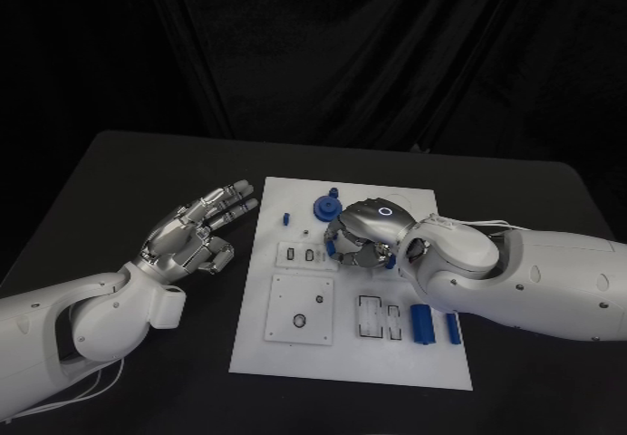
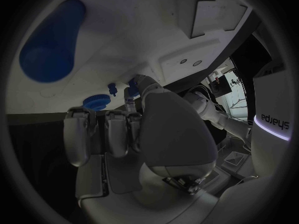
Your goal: Assemble the parts on the task board
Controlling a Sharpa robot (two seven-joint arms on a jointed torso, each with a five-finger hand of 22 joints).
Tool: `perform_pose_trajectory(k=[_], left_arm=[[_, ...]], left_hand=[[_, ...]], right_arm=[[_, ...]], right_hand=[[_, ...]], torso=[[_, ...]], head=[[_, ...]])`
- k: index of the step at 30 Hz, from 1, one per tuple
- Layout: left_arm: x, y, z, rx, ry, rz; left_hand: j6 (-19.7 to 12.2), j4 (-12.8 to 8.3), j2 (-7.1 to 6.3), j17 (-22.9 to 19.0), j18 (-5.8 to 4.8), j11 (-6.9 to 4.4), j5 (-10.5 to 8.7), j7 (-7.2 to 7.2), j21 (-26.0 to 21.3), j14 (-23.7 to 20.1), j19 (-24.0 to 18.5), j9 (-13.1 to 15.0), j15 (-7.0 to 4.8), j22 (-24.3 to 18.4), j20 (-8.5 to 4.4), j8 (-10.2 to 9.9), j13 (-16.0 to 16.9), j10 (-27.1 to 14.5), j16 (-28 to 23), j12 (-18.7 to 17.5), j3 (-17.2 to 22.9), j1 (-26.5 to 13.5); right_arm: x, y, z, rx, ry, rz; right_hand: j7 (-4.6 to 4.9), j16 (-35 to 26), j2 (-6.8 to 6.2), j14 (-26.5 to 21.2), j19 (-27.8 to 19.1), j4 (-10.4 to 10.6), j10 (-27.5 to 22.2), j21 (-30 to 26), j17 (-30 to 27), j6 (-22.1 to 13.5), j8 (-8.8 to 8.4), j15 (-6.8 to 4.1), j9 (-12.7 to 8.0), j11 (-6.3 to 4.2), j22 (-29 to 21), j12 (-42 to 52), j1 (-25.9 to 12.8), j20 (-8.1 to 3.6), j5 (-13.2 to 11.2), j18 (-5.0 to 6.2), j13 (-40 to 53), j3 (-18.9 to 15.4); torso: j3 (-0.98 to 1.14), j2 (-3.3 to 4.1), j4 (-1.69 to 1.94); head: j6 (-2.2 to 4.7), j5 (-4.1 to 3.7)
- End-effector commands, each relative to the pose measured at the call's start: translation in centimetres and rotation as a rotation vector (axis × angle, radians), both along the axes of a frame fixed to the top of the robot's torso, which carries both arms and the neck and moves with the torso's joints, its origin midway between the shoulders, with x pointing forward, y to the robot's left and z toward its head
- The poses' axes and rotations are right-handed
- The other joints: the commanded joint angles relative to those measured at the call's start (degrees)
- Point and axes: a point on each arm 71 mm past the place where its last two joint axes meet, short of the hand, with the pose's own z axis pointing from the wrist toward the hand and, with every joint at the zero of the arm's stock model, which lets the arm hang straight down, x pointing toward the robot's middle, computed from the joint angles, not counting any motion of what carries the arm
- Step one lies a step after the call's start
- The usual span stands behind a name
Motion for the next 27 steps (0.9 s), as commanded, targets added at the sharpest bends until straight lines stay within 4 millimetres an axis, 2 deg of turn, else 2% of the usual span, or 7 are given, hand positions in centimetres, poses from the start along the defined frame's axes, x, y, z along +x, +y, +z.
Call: perform_pose_trajectory(k=[1, 4, 9, 13, 18, 27], left_arm=[[-0.01, 0.00, 0.36, -0.042, -0.030, 0.004], [0.01, 0.00, 0.35, -0.041, -0.029, 0.003], [0.04, 0.00, 0.33, -0.040, -0.028, 0.003], [0.06, 0.03, 0.31, -0.039, -0.028, 0.003], [0.08, 0.07, 0.30, -0.039, -0.028, 0.004], [0.16, 0.21, 0.28, -0.037, -0.031, 0.011]], left_hand=[[0.27, -0.30, -0.01, 0.08, -0.35, 0.30, 0.31, 0.89, 0.17, -0.07, 6.02, -0.05, 0.39, 15.09, 0.51, 0.18, 0.08, -0.03, 0.32, 0.33, 0.17, -0.54], [0.33, -0.33, 0.00, 0.08, -0.35, 0.41, 0.31, 0.97, 0.17, -0.07, 6.02, -0.05, 0.35, 15.09, 0.51, 0.21, 0.09, 0.02, 0.34, 0.43, 0.26, -0.60], [0.33, -0.33, 0.00, 0.08, -0.35, 0.41, 0.31, 0.97, 0.17, -0.07, 6.02, -0.05, 0.35, 15.09, 0.51, 0.21, 0.09, 0.02, 0.34, 0.43, 0.26, -0.60], [0.33, -0.33, 0.00, 0.08, -0.35, 0.41, 0.31, 0.97, 0.17, -0.07, 6.02, -0.05, 0.35, 15.09, 0.51, 0.21, 0.09, 0.02, 0.34, 0.43, 0.26, -0.60], [0.33, -0.33, 0.00, 0.08, -0.35, 0.41, 0.31, 0.97, 0.17, -0.07, 6.02, -0.05, 0.35, 15.09, 0.51, 0.21, 0.09, 0.02, 0.34, 0.43, 0.26, -0.60], [0.53, -0.45, -0.01, 0.20, -0.35, 0.74, 0.40, 0.92, 0.17, 0.19, 6.02, -0.06, 0.59, 15.09, 0.43, 0.31, 0.21, 0.44, 1.06, 1.15, 0.56, -0.74]], right_arm=[[-0.06, -0.34, -0.89, -0.052, 0.038, -0.029], [-0.04, -0.38, -0.93, -0.057, 0.041, -0.031], [-0.04, -0.38, -0.97, -0.061, 0.044, -0.031], [-0.05, -0.40, -0.97, -0.060, 0.044, -0.030], [-0.08, -0.44, -0.86, -0.048, 0.035, -0.024], [-0.41, -0.79, -0.28, 0.014, -0.006, -0.005]], right_hand=[[0.14, -0.25, 0.07, 4.60, 2.41, -0.40, 5.70, -0.46, 8.18, -1.10, -0.12, 0.46, -0.06, 0.58, 11.44, 0.13, -1.08, 0.18, -1.23, 0.91, 14.72, -0.14], [0.76, -0.29, -0.42, 4.60, 2.33, -0.48, 5.39, -0.67, 8.11, -4.99, -1.99, 0.59, -0.78, 0.71, 11.39, -0.14, -2.10, 0.42, -6.25, 0.96, 14.31, -0.50], [0.87, -0.42, -1.06, 4.55, 2.20, -0.14, 4.89, -1.01, 7.86, -9.60, -4.18, 0.25, -2.21, 0.23, 11.28, -0.59, -3.11, 0.15, -11.64, 1.05, 13.63, -1.47], [0.79, -0.51, -1.29, 4.52, 2.14, 0.21, 4.61, -1.21, 7.69, -11.57, -4.94, 0.12, -3.05, 0.11, 11.23, -0.84, -3.42, 0.01, -13.55, 1.09, 13.26, -2.09], [0.48, -0.60, -2.25, 4.50, 2.09, 1.47, 3.97, -1.43, 7.55, -14.74, -6.07, -0.09, -4.45, -0.16, 11.20, -1.43, -3.37, -0.21, -15.65, 1.12, 12.39, -3.04], [0.13, -0.64, -3.48, 4.49, 2.19, 3.51, 3.91, -1.40, 7.49, -16.36, -6.34, -0.34, -5.45, -0.44, 11.29, -1.52, -2.61, -0.42, -16.46, 1.10, 12.27, -3.82]], torso=[[0.04, 0.01, -0.01], [0.02, 0.01, -0.02], [0.05, 0.03, 0.01], [0.04, 0.03, 0.03], [0.04, 0.01, 0.00], [0.05, 0.00, 0.00]], head=[[-0.09, 0.09], [-0.14, 0.11], [-0.30, 0.09], [-0.31, 0.07], [-0.50, 0.26], [-0.33, 0.46]])
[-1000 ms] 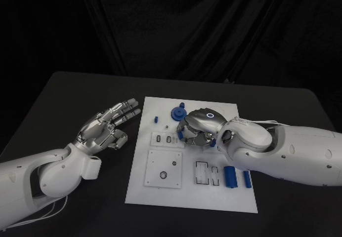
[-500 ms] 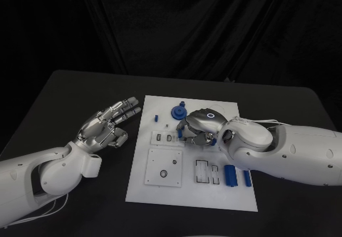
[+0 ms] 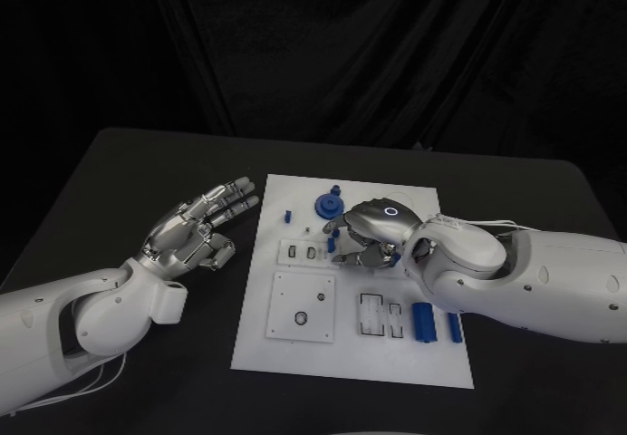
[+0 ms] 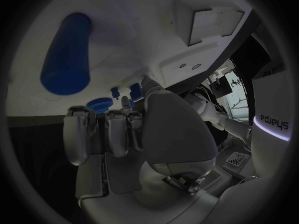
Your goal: Assemble the parts on the task board
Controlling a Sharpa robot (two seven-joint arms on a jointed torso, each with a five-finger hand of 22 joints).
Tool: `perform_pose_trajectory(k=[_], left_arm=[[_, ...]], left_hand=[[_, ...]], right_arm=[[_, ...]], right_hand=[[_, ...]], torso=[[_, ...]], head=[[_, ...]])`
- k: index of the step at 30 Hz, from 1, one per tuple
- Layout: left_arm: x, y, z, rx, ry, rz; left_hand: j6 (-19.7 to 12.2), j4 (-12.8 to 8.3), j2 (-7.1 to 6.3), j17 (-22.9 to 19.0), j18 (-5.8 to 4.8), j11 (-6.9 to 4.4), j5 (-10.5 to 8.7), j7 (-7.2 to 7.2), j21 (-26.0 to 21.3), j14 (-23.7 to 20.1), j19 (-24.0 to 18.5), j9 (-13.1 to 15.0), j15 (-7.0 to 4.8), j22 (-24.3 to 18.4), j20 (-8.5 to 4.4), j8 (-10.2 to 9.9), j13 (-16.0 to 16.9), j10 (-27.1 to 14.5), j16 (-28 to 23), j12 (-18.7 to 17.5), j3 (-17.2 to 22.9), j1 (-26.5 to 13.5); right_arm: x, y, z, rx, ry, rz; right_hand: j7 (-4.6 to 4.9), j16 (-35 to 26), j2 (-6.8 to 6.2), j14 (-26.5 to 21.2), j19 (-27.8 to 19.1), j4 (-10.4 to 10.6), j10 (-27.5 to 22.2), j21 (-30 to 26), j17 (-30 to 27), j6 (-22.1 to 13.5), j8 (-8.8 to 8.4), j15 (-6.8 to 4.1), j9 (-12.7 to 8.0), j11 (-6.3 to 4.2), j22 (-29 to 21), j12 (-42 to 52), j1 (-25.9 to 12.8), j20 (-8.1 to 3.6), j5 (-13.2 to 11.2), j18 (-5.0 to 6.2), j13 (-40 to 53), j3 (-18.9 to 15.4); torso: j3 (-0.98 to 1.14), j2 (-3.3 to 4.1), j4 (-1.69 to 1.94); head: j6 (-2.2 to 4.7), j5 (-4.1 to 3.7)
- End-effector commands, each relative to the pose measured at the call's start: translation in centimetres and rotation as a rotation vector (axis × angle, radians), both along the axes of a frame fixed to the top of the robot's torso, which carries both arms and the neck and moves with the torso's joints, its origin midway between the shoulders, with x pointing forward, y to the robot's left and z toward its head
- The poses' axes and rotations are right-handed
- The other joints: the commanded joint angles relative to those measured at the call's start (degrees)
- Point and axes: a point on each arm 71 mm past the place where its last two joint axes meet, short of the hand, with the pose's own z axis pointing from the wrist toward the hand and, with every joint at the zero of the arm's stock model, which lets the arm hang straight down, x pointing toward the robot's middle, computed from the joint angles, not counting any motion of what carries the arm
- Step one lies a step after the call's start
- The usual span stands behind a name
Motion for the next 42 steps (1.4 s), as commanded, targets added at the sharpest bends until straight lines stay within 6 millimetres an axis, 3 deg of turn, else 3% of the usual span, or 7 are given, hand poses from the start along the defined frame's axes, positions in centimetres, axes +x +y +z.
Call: perform_pose_trajectory(k=[1, 15, 16, 24, 28, 33, 42], left_arm=[[0.0, 0.1, 0.3, -0.038, -0.030, 0.009], [1.5, 0.4, 2.2, 0.041, -0.095, 0.120], [1.8, 0.4, 2.4, 0.052, -0.104, 0.126], [4.5, -0.5, 4.9, 0.263, -0.156, 0.126], [5.6, -1.5, 5.2, 0.421, -0.152, 0.068], [6.4, -2.6, 4.7, 0.627, -0.141, 0.009], [7.3, -3.7, 3.5, 1.061, -0.158, -0.062]], left_hand=[[0.57, -0.15, -0.02, 0.13, -0.35, 0.66, 0.42, 0.83, 0.17, 0.06, 6.02, -0.07, 0.35, 15.09, 0.42, 0.34, 0.13, 0.28, 0.45, 0.67, 0.33, -0.80], [6.10, -0.17, -0.24, 4.59, -0.35, 4.94, 4.32, -0.23, 0.17, 14.80, 6.02, 0.75, 1.72, 15.09, 0.68, 2.16, 2.21, 8.56, 19.49, 11.54, 2.24, -0.82], [7.25, -0.14, -0.41, 6.34, 2.53, 6.44, 4.77, -0.04, -89.83, 21.18, -83.98, 0.91, 1.62, -74.91, 0.46, 2.61, 3.06, 11.85, 24.19, 13.97, 2.57, -0.82], [14.26, 0.44, -3.96, 24.57, 10.49, 0.61, 5.94, 2.35, -86.15, 35.55, -76.71, 1.49, -5.98, -73.08, 0.64, 6.11, 15.41, 25.18, 60.03, 36.78, 7.10, -0.20], [15.07, 2.40, -5.25, 60.76, 10.39, -1.02, 5.90, 2.67, -83.27, 61.32, -51.03, 1.24, -6.74, -72.11, -0.64, 7.39, 28.60, 24.74, 79.26, 53.52, 10.03, -0.65], [16.92, 11.07, -8.51, 85.41, 10.54, -2.05, 0.13, 3.18, -85.90, 83.87, -32.07, 1.25, -8.60, -71.46, -2.97, 9.93, 63.01, 52.97, 80.92, 69.11, 11.94, -2.51], [23.75, 17.42, -9.23, 88.35, 10.58, -6.24, -15.01, -0.53, -86.23, 86.89, -11.36, 3.10, -13.50, -71.59, -8.10, 15.93, 87.51, 82.00, 80.54, 74.27, 4.05, -8.12]], right_arm=[[-0.4, -0.2, 0.1, 0.035, -0.024, 0.010], [-1.4, -3.8, 4.1, 0.286, -0.179, 0.079], [-1.4, -4.1, 4.2, 0.292, -0.184, 0.074], [0.0, -7.3, 4.4, 0.313, -0.196, -0.020], [0.6, -8.2, 4.1, 0.315, -0.183, -0.061], [1.1, -8.9, 3.4, 0.314, -0.163, -0.098], [1.7, -10.3, 1.8, 0.312, -0.119, -0.160]], right_hand=[[-0.12, -0.37, -0.51, 4.49, 2.19, 0.57, 3.91, -0.20, 7.46, -0.50, -0.13, -0.35, -0.15, -0.45, 11.25, -0.18, -0.04, -0.45, -0.43, 1.10, 12.25, -0.11], [-0.88, 0.02, 0.93, 4.67, 2.57, 1.51, 3.90, 0.36, 8.25, 0.50, 1.28, -0.87, -0.86, -1.07, 11.70, -0.22, 2.87, -0.91, 1.19, 0.91, 12.21, 0.91], [-0.92, 0.06, 1.05, 4.69, 2.61, 1.56, 3.96, 0.43, 8.32, 0.58, 1.36, -0.88, -0.87, -1.10, 11.74, -0.16, 2.84, -0.92, 1.24, 0.88, 12.30, 0.94], [-0.82, 0.19, 2.51, 4.74, 2.72, 1.57, 3.37, 0.60, 8.58, 1.65, 2.27, -0.93, -1.05, -1.10, 11.90, -0.72, 2.68, -1.02, 1.53, 0.82, 11.47, 1.36], [-0.61, 0.22, 2.94, 4.75, 2.75, 1.52, 3.20, 0.65, 8.64, 1.95, 2.53, -0.86, -1.13, -0.98, 11.95, -0.89, 2.78, -0.99, 1.64, 0.80, 11.22, 1.53], [-0.50, 0.24, 3.17, 4.76, 2.77, 1.49, 3.19, 0.67, 8.68, 2.11, 2.67, -0.80, -1.18, -0.90, 11.98, -0.91, 2.85, -0.96, 1.85, 0.79, 11.20, 1.62], [0.15, 0.20, 3.80, 4.73, 2.79, 1.52, 3.01, 0.66, 8.59, 3.83, 3.77, -0.40, -1.30, -0.40, 12.04, -1.12, 2.64, -0.67, 2.56, 0.79, 10.88, 1.69]], torso=[[-0.01, -0.02, 0.00], [0.11, -0.09, -0.04], [0.14, -0.13, -0.06], [0.60, -1.48, -0.15], [1.42, -2.78, -0.93], [2.06, -4.54, -1.51], [4.11, -7.16, -3.94]], head=[[0.10, 0.15], [2.84, 3.07], [2.98, 3.15], [4.64, 4.17], [4.17, 5.46], [3.17, 6.39], [0.49, 7.99]])
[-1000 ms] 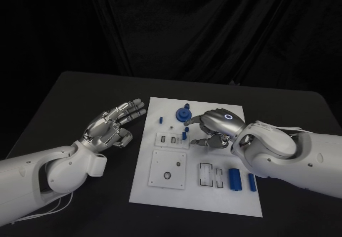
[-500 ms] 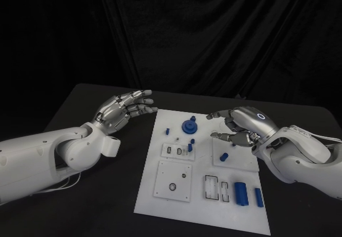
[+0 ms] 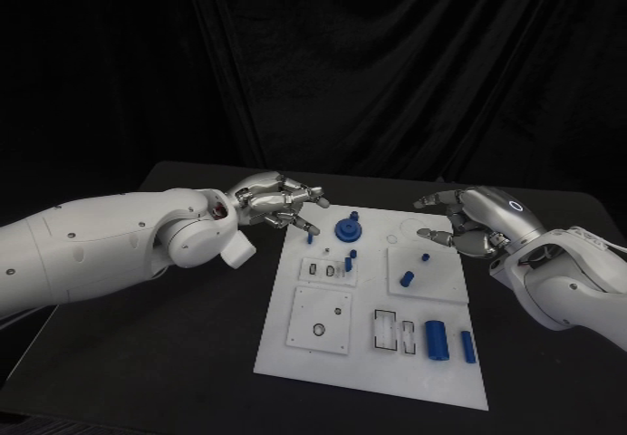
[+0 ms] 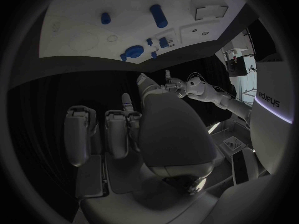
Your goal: Assemble the parts on the task board
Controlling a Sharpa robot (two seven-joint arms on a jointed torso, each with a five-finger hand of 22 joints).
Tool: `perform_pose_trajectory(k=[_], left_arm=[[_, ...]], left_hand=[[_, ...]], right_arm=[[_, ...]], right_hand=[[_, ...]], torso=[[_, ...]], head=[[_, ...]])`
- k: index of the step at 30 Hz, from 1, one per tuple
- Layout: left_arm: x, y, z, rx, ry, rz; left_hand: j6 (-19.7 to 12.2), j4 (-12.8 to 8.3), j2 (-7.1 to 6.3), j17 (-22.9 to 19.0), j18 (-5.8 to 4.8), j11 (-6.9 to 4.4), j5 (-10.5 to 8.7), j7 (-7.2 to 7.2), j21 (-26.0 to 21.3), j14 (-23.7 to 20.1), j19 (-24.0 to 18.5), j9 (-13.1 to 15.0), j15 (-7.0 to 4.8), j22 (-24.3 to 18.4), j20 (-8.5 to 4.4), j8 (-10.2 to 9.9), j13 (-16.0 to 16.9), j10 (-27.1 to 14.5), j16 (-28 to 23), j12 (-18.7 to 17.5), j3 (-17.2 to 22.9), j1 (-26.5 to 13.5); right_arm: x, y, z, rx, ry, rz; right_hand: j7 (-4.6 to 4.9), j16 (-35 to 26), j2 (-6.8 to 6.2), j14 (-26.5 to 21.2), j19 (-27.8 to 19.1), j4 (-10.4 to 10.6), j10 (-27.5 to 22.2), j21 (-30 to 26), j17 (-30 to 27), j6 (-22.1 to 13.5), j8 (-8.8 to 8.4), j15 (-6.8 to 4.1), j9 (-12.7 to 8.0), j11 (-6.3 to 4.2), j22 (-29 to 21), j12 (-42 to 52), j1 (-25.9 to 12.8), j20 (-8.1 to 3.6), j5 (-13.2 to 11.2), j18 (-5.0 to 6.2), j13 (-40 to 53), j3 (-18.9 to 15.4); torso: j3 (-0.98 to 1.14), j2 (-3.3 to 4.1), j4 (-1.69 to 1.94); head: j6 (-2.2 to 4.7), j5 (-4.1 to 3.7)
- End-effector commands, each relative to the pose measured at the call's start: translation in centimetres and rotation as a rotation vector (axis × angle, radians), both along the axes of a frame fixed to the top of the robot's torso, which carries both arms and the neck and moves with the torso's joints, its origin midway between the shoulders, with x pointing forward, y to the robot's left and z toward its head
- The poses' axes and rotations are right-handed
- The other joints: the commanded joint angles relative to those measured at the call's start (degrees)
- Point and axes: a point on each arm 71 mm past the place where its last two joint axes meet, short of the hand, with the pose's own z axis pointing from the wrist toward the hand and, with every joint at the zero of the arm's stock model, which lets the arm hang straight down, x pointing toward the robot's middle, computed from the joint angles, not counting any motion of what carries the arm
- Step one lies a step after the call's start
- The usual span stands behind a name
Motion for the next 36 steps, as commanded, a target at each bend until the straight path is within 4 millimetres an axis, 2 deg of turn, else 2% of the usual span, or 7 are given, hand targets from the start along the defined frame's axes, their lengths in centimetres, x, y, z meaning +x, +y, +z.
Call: perform_pose_trajectory(k=[1, 7, 17, 19, 25, 29, 36], left_arm=[[0.5, 0.3, -1.1, 0.326, -0.013, 0.005], [1.2, 0.0, -1.9, 0.520, -0.006, -0.011], [1.2, -2.4, -2.4, 0.795, -0.090, -0.062], [1.1, -2.8, -2.5, 0.833, -0.082, -0.072], [0.7, -4.1, -3.0, 0.950, -0.029, -0.120], [0.5, -5.0, -3.3, 1.011, -0.002, -0.152], [0.6, -6.3, -3.5, 1.081, 0.024, -0.165]], left_hand=[[6.11, 4.32, -0.01, 15.10, 0.64, -4.01, -10.07, -3.00, -1.56, 8.11, 21.70, 2.02, -4.78, -0.98, -4.84, 5.65, 22.21, 22.93, 3.11, 7.63, -6.10, -5.28], [5.97, 4.36, 1.49, 15.10, 0.62, -5.66, -8.58, -4.12, -1.12, 8.11, 31.18, 3.78, -6.69, -0.80, -7.13, 7.43, 22.21, 22.93, 3.11, 7.63, -7.92, -3.18], [6.22, 4.08, 0.42, 15.10, 0.60, -7.04, -9.98, -5.37, 3.62, 8.11, 32.74, 8.19, -8.18, 0.15, -8.74, 11.36, 22.21, 22.93, 3.11, 7.63, -9.20, 0.37], [5.52, 4.07, 0.59, 15.10, 0.52, -7.48, -10.90, -5.71, 4.47, 8.11, 32.66, 11.01, -8.47, -0.15, -8.98, 13.66, 22.21, 22.93, 3.11, 7.63, -9.67, 0.22], [3.53, 4.22, 0.97, 15.10, 0.54, -7.39, -12.90, -5.70, 5.15, 8.11, 32.73, 14.01, -8.54, -0.47, -9.07, 15.04, 22.21, 22.93, 3.11, 7.63, -10.95, -1.69], [3.32, 3.98, 1.17, 15.10, 0.55, -7.45, -12.37, -5.78, 5.40, 8.11, 32.74, 15.10, -8.60, -0.51, -9.11, 15.37, 22.21, 22.93, 3.11, 7.63, -10.95, -1.45], [5.29, 4.05, 0.57, 15.10, 0.57, -8.51, -10.25, -7.05, 5.67, 8.11, 32.71, 22.66, -9.36, -0.63, -9.66, 19.06, 22.21, 22.93, 3.11, 7.63, -12.08, -1.88]], right_arm=[[0.2, -0.4, -0.4, 0.035, 0.018, -0.028], [0.6, -0.5, -1.0, 0.029, 0.042, -0.040], [1.0, -0.2, -1.4, 0.015, 0.068, -0.045], [1.1, -0.2, -1.4, 0.011, 0.073, -0.046], [1.4, -0.1, -1.6, 0.000, 0.085, -0.052], [1.6, 0.0, -1.8, -0.007, 0.094, -0.055], [1.8, 0.1, -2.0, -0.019, 0.111, -0.057]], right_hand=[[0.14, 0.20, 0.74, 4.70, 2.69, -0.02, 3.11, 0.22, 8.59, 0.72, 0.48, 0.03, -0.09, 0.31, 12.06, -0.46, 0.07, -0.15, 0.29, 0.79, 10.89, 0.39], [0.32, 0.12, 0.88, 4.67, 2.64, -0.04, 3.00, 0.10, 8.43, 1.13, 0.72, 0.16, -0.17, 0.46, 12.02, -0.58, 0.05, -0.04, 0.63, 0.82, 10.71, 0.43], [0.54, -0.05, 1.00, 4.59, 2.54, -0.08, 2.79, -0.10, 8.08, 1.20, 0.77, 0.33, -0.39, 0.66, 11.94, -0.81, 0.00, 0.12, 1.51, 0.88, 10.37, 0.46], [0.56, -0.06, 1.01, 4.58, 2.54, -0.10, 2.79, -0.11, 8.06, 1.23, 0.79, 0.35, -0.41, 0.68, 11.95, -0.82, 0.02, 0.13, 1.65, 0.88, 10.36, 0.47], [0.66, -0.09, 1.07, 4.57, 2.49, -0.11, 2.77, -0.21, 8.01, 1.38, 0.87, 0.43, -0.51, 0.77, 11.91, -0.86, 0.03, 0.21, 2.08, 0.91, 10.30, 0.51], [0.73, -0.13, 1.12, 4.56, 2.47, -0.12, 2.75, -0.28, 7.93, 1.50, 0.94, 0.48, -0.56, 0.84, 11.88, -0.88, 0.02, 0.26, 2.35, 0.93, 10.26, 0.54], [0.79, -0.21, 1.12, 4.53, 2.43, -0.15, 2.73, -0.36, 7.77, 1.59, 0.98, 0.54, -0.64, 0.92, 11.85, -0.91, 0.04, 0.32, 2.67, 0.95, 10.21, 0.55]], torso=[[1.29, -1.60, -1.27], [2.43, -2.83, -2.10], [3.79, -3.97, -3.68], [3.94, -4.05, -4.00], [4.15, -4.35, -4.62], [4.25, -4.67, -5.09], [4.35, -5.02, -5.39]], head=[[-1.11, 0.29], [-2.16, 0.44], [-3.19, 1.32], [-3.17, 1.72], [-3.37, 2.70], [-3.90, 3.08], [-4.63, 3.53]])
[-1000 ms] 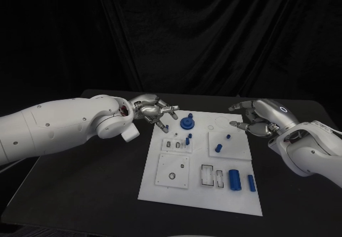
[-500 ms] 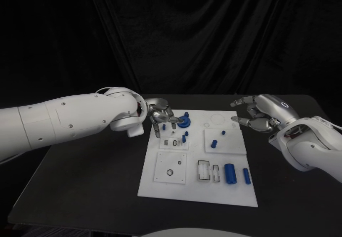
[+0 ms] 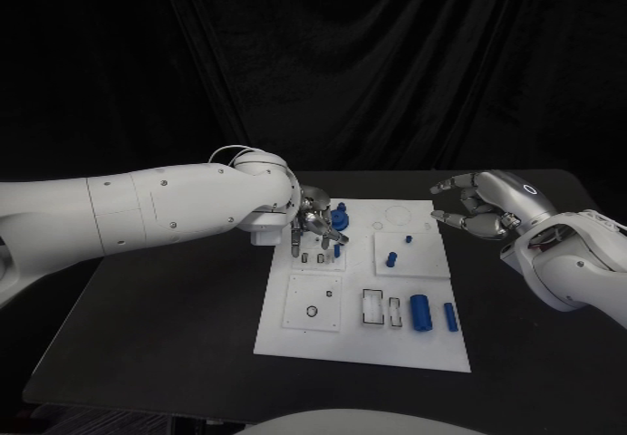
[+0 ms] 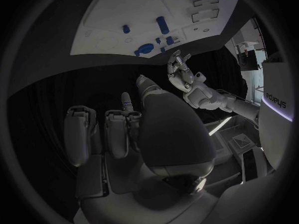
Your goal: Assemble the parts on the task board
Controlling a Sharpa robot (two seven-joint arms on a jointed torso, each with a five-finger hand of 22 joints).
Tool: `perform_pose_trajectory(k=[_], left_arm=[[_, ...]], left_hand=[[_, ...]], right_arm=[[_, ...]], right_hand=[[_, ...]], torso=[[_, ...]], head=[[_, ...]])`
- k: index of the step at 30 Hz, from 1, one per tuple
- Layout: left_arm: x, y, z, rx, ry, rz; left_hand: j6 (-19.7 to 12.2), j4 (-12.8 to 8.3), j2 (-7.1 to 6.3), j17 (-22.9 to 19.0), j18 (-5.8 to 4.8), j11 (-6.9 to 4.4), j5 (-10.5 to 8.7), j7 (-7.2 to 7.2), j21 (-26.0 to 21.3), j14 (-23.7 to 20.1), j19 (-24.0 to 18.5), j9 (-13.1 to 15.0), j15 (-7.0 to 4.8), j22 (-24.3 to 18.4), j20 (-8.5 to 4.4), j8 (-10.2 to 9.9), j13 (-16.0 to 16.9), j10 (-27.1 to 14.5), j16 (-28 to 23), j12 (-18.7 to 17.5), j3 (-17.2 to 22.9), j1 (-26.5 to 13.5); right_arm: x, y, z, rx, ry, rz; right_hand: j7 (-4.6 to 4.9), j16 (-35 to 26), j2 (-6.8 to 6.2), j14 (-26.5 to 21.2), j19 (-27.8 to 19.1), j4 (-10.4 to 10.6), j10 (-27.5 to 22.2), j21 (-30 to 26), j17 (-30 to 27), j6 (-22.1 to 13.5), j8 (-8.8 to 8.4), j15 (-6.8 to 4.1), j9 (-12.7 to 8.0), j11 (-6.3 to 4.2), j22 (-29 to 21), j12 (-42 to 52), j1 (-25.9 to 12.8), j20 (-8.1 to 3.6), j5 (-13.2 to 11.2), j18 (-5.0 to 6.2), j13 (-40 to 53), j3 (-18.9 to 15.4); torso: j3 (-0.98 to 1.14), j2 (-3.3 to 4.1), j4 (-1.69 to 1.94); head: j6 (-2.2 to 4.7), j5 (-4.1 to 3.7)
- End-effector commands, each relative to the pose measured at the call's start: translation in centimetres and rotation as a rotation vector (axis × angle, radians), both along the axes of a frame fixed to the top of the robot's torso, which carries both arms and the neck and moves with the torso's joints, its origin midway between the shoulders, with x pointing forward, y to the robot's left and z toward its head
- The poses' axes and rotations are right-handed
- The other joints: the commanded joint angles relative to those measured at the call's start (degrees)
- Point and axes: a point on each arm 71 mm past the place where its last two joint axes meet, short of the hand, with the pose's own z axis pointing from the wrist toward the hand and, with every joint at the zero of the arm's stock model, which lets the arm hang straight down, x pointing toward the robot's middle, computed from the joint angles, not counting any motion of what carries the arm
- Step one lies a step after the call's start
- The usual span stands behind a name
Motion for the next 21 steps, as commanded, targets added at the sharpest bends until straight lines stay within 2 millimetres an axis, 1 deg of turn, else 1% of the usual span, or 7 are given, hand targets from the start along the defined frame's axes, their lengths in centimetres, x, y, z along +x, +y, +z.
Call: perform_pose_trajectory(k=[1, 4, 8, 12, 15, 18, 21], left_arm=[[0.0, 0.1, -0.2, 0.109, 0.026, 0.011], [0.1, -0.3, -0.2, 0.135, 0.029, 0.020], [0.2, -0.6, -0.3, 0.171, 0.033, 0.037], [0.2, -0.8, -0.3, 0.193, 0.031, 0.052], [0.3, -0.9, -0.3, 0.208, 0.030, 0.064], [0.3, -1.0, -0.3, 0.214, 0.026, 0.075], [0.5, -1.1, -0.3, 0.219, 0.022, 0.085]], left_hand=[[0.98, -0.03, -0.11, 15.06, 0.59, -0.72, 0.33, -0.70, 0.09, 6.05, 2.98, 3.40, -0.56, -0.08, -0.44, 1.82, 15.05, 5.95, 0.37, 0.19, -0.63, -0.99], [1.26, -0.01, -0.13, 15.06, 0.59, -1.03, 0.30, -1.04, 0.04, 6.05, 2.99, 5.69, -0.80, -0.08, -0.62, 2.71, 15.05, 5.95, 0.37, 0.19, -1.02, -1.47], [1.66, 0.00, 0.03, 15.06, 0.60, -1.36, 0.41, -1.34, 0.01, 6.05, 2.99, 8.08, -1.02, -0.07, -0.79, 3.26, 15.05, 5.95, 0.37, 0.19, -1.40, -2.08], [2.01, -0.01, 0.09, 15.06, 0.60, -1.54, 0.86, -1.52, 0.06, 6.05, 2.98, 9.12, -1.15, -0.06, -0.89, 3.36, 15.05, 5.95, 0.37, 0.19, -1.51, -2.25], [2.19, -0.05, 0.29, 15.06, 0.60, -1.72, 2.43, -1.68, 0.08, 6.05, 2.99, 10.39, -1.31, -0.07, -1.01, 2.93, 15.05, 5.95, 0.37, 0.19, -1.52, -2.38], [2.34, 0.03, 0.42, 15.06, 0.59, -1.77, 3.12, -1.72, 0.08, 6.05, 2.98, 10.89, -1.35, -0.07, -1.04, 2.60, 15.05, 5.95, 0.37, 0.19, -1.52, -2.51], [2.46, -0.16, 0.51, 15.06, 0.59, -1.82, 3.78, -1.78, 0.08, 6.05, 2.99, 11.39, -1.39, -0.08, -1.08, 2.17, 15.05, 5.95, 0.37, 0.19, -1.32, -2.25]], right_arm=[[0.1, 0.0, -0.4, -0.014, 0.031, -0.017], [0.2, 0.0, -0.5, -0.018, 0.039, -0.019], [0.3, 0.0, -0.8, -0.023, 0.047, -0.022], [0.4, 0.0, -1.0, -0.028, 0.056, -0.026], [0.4, 0.0, -1.2, -0.032, 0.064, -0.028], [0.4, 0.0, -1.5, -0.035, 0.073, -0.030], [0.4, -0.1, -1.7, -0.038, 0.079, -0.032]], right_hand=[[0.09, -0.22, 0.52, 4.53, 2.42, 0.00, 2.73, -0.39, 7.75, 0.49, 0.28, 0.55, -0.10, 0.52, 11.85, -0.25, 0.20, 0.33, 0.29, 0.96, 10.21, 0.41], [0.13, -0.27, 0.53, 4.51, 2.41, -0.02, 2.68, -0.42, 7.65, 0.56, 0.31, 0.59, -0.13, 0.57, 11.84, -0.30, 0.21, 0.36, 0.45, 0.97, 10.12, 0.42], [0.17, -0.30, 0.55, 4.49, 2.36, -0.04, 2.66, -0.52, 7.59, 0.63, 0.35, 0.64, -0.18, 0.62, 11.80, -0.33, 0.24, 0.40, 0.65, 0.99, 10.08, 0.45], [0.22, -0.33, 0.56, 4.48, 2.34, -0.09, 2.60, -0.57, 7.53, 0.69, 0.37, 0.69, -0.24, 0.69, 11.78, -0.40, 0.31, 0.45, 0.91, 1.01, 9.99, 0.49], [0.22, -0.33, 0.56, 4.48, 2.34, -0.09, 2.60, -0.57, 7.53, 0.69, 0.37, 0.69, -0.24, 0.69, 11.78, -0.40, 0.31, 0.45, 0.91, 1.01, 9.99, 0.49], [0.27, -0.38, 0.56, 4.46, 2.28, -0.11, 2.42, -0.69, 7.44, 0.74, 0.39, 0.75, -0.29, 0.76, 11.73, -0.58, 0.34, 0.50, 1.15, 1.04, 9.72, 0.52], [0.32, -0.42, 0.58, 4.45, 2.22, -0.15, 2.23, -0.82, 7.34, 0.78, 0.41, 0.81, -0.36, 0.85, 11.67, -0.78, 0.39, 0.55, 1.40, 1.07, 9.42, 0.57]], torso=[[0.16, -0.37, -0.37], [0.35, -0.73, -0.47], [0.61, -1.12, -0.57], [0.78, -1.34, -0.70], [0.69, -1.43, -0.69], [0.41, -1.44, -0.65], [0.35, -1.51, -0.62]], head=[[-0.42, 0.28], [-0.96, 0.32], [-2.09, 0.16], [-2.74, 0.56], [-2.97, 0.73], [-3.02, 1.01], [-3.19, 1.04]])
